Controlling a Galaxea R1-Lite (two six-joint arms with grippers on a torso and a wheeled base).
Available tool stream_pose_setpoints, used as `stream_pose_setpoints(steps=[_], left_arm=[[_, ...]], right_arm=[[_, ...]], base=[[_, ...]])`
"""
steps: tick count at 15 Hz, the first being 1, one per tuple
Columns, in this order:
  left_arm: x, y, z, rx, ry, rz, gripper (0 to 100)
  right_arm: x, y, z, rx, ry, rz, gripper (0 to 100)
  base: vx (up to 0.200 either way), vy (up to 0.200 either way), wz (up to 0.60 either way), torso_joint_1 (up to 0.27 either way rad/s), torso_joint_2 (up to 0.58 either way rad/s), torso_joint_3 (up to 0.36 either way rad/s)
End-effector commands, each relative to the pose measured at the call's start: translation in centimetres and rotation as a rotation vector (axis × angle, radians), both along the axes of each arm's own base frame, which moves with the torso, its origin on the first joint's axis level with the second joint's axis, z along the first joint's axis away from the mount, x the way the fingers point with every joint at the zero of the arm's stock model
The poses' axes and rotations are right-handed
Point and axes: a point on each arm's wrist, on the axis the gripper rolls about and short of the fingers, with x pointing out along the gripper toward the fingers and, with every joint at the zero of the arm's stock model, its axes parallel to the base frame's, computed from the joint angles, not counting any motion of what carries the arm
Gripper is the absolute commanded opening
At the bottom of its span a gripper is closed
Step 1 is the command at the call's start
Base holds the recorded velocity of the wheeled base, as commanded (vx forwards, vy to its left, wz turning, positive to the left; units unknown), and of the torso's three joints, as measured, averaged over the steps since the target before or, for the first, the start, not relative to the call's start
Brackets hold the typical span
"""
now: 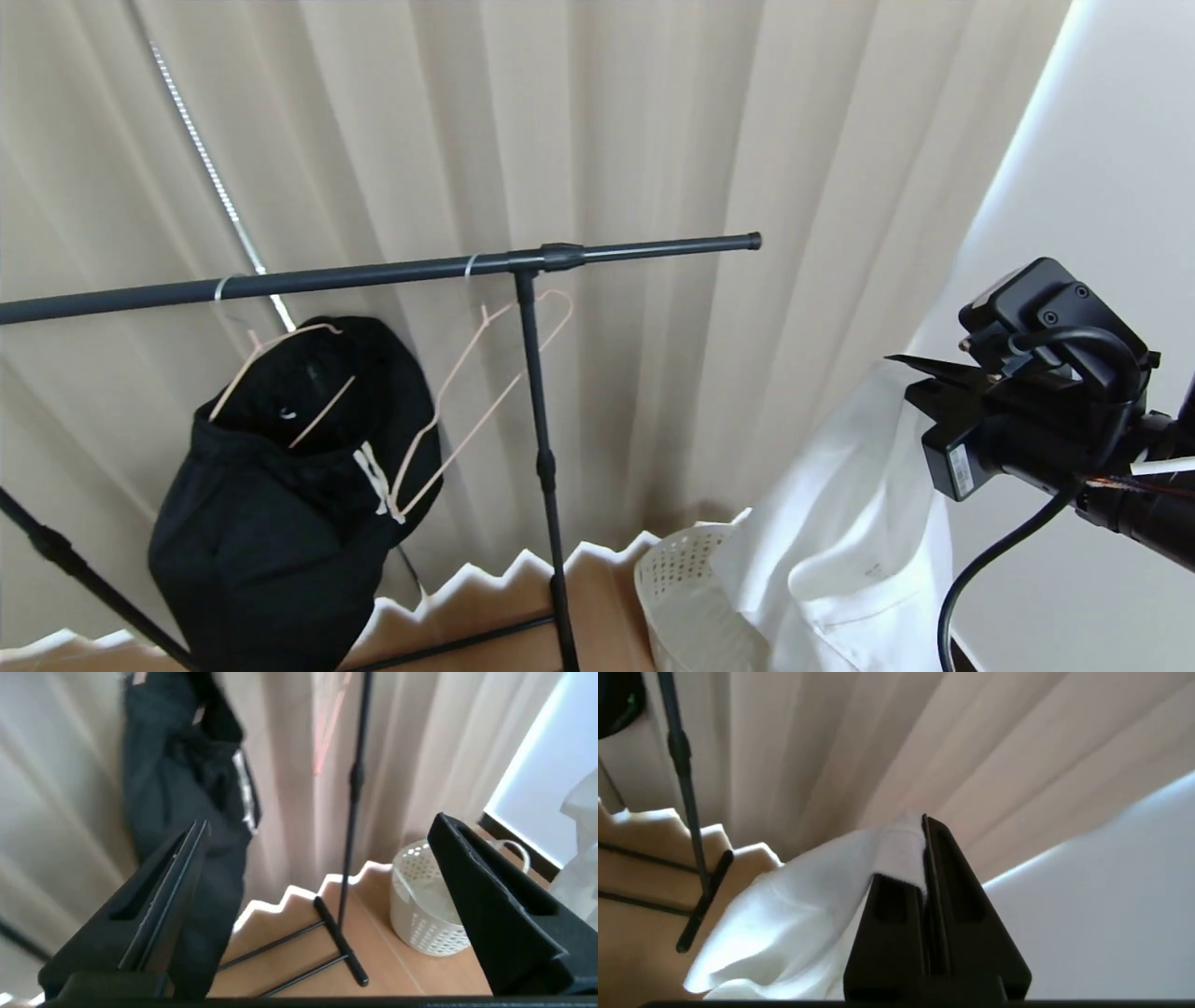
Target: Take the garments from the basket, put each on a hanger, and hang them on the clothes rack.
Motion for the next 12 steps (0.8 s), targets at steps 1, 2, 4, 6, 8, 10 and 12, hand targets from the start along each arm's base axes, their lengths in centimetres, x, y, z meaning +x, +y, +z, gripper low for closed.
stream_pose_setpoints(steps=[1, 2, 4, 6, 8, 10, 12], left_arm=[[0.01, 0.00, 0.00, -0.001, 0.002, 0.001, 100], [0.01, 0.00, 0.00, -0.001, 0.002, 0.001, 100], [0.01, 0.00, 0.00, -0.001, 0.002, -0.001, 100], [0.01, 0.00, 0.00, -0.001, 0.002, 0.001, 100], [0.01, 0.00, 0.00, -0.001, 0.002, 0.001, 100], [0.01, 0.00, 0.00, -0.002, 0.002, 0.002, 100], [0.01, 0.00, 0.00, -0.002, 0.002, 0.002, 100]], right_arm=[[0.17, 0.11, -0.25, -0.006, 0.010, 0.000, 0], [0.17, 0.11, -0.25, -0.006, 0.010, 0.000, 0], [0.14, 0.09, -0.22, -0.005, 0.008, 0.000, 0], [0.14, 0.09, -0.22, -0.005, 0.008, 0.000, 0], [0.18, 0.11, -0.21, -0.004, 0.006, 0.000, 0], [0.27, 0.17, -0.24, -0.001, 0.002, 0.001, 0], [0.43, 0.27, -0.27, 0.002, -0.003, 0.001, 0]], base=[[0.000, 0.000, 0.00, 0.000, 0.00, 0.000], [0.000, 0.000, 0.00, 0.000, 0.00, 0.000], [0.000, 0.000, 0.00, 0.000, 0.00, 0.000], [-0.200, 0.000, 0.00, 0.002, 0.00, -0.002], [-0.200, 0.000, 0.00, 0.007, 0.00, 0.000], [-0.200, 0.200, 0.00, -0.012, 0.00, 0.005], [0.000, 0.100, 0.00, -0.004, 0.00, 0.001]])
